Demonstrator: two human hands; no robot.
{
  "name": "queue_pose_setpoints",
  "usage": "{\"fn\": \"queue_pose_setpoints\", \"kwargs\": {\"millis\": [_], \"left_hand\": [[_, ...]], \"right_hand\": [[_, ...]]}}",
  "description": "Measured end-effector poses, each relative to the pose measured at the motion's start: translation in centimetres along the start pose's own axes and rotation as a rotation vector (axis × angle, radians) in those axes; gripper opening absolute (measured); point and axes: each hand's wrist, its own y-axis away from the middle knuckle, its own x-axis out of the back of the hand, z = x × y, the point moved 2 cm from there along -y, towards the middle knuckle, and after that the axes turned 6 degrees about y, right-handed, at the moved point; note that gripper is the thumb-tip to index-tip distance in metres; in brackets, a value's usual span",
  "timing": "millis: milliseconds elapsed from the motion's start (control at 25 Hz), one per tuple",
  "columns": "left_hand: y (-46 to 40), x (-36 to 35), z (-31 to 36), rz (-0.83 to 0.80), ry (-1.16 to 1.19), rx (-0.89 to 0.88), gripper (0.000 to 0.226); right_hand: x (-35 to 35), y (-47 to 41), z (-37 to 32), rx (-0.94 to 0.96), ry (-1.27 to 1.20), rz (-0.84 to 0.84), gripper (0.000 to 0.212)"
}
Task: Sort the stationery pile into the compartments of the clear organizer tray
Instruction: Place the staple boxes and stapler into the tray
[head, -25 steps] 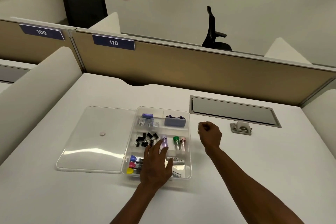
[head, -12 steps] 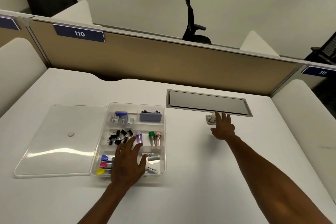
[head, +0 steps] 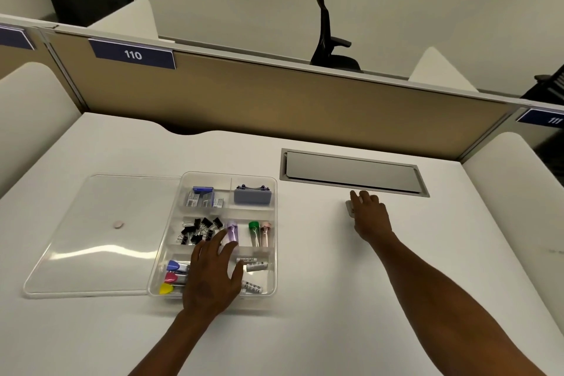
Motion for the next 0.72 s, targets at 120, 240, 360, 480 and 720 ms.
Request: {"fn": "queue_pose_setpoints", "kwargs": {"millis": [120,240,360,480,720], "left_hand": [[0.1,0.2,0.2,0.009,0.001,-0.008,0.046],[0.1,0.4,0.4,0.019,0.000,-0.012,0.046],[0.0,0.4,0.3,0.009,0.002,-0.009,0.046],[0.1,0.4,0.3,0.001,-0.002,-0.013,0.046],[0.3,0.9,0.9,0.015,0.011,-0.012,0.044]], "right_hand": [[0.0,0.6,0.3,0.046,0.010,0.091,0.038],[0.8,1.4,-0.1,0.062,-0.011,0.106,0.025],[1.8,1.8,-0.2,0.045,0.012,0.038,0.024],[2.1,2.5,-0.3,0.010,0.018,0.017,0.035],[0.9,5.4,-1.2,-0.037,0.064,0.086,0.038]]}}
